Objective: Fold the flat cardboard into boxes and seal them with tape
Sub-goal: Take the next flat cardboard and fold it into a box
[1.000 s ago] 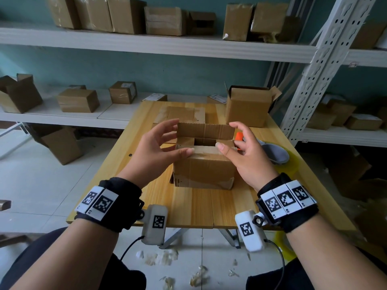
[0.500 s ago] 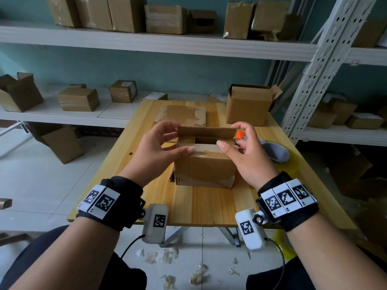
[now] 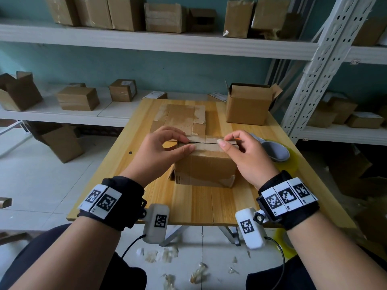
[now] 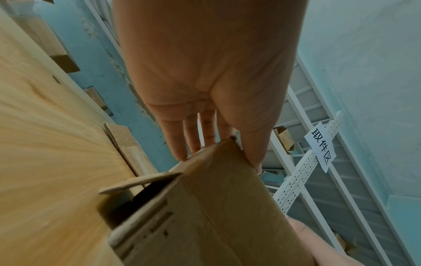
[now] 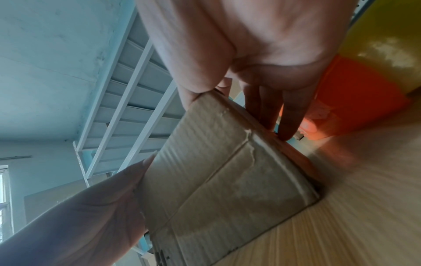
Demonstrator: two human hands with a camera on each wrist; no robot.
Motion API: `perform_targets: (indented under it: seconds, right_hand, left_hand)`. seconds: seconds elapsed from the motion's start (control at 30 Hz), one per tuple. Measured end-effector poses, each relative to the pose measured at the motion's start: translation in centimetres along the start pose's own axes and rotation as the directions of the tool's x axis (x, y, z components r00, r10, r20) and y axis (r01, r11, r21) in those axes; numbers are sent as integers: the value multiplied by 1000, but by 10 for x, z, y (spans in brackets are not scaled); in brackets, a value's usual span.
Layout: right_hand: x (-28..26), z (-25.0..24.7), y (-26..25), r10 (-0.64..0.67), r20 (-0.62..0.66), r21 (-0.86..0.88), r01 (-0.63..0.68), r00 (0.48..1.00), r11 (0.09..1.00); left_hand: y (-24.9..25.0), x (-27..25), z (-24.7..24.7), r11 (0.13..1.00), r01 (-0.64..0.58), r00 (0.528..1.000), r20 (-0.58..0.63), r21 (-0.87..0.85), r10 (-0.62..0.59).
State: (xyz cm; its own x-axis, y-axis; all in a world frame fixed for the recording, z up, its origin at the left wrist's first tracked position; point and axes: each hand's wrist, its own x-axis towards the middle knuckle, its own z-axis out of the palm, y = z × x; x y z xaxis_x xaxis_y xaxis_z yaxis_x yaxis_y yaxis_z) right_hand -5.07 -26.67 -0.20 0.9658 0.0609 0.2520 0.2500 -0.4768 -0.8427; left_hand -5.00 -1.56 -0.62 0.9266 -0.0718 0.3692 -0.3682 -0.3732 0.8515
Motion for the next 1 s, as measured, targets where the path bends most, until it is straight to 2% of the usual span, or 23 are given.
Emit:
perform_targets:
  seconds: [0.17,0.3,0.4,0.5,0.57,0.63,0.8,0.9,1.0]
  right_hand:
    - [1,-1,0,-43,-13,31,43,999,999]
    - [2,-1,3,-46,7,86,45,999,995]
    - [2,-2,2,31,148,123,-49,989,991]
    - [0,-3,-1,88,314,73,-117,945,990]
    - [-3,-1,-3,108,359,69,-142,927,987]
    - [-3,1,-4,79,328,70,-108,941,992]
    - [4,2,-3,-4,253,60,-12,967,998]
    - [7,4,-1,-6,245,44,-5,970,999]
    - [8,6,-3,40,286,8,-44,957,999]
  left_hand:
    - [4,-2,-5,996,-12,988,156,88,-2]
    - [2,-2,-4,995,-32,989,144,98,18]
    - [-1,1,-9,981,-21,989,146,194,-7]
    - [-3,2,-13,963,6,984,168,270,-53]
    - [-4,2,-12,957,16,985,158,289,-64]
    - [-4,2,-11,957,16,990,132,291,-57]
    - [0,4,-9,990,33,999,31,136,-37]
    - [2,5,-6,988,38,999,-1,150,-39]
    - [2,4,-6,971,106,993,20,212,-113]
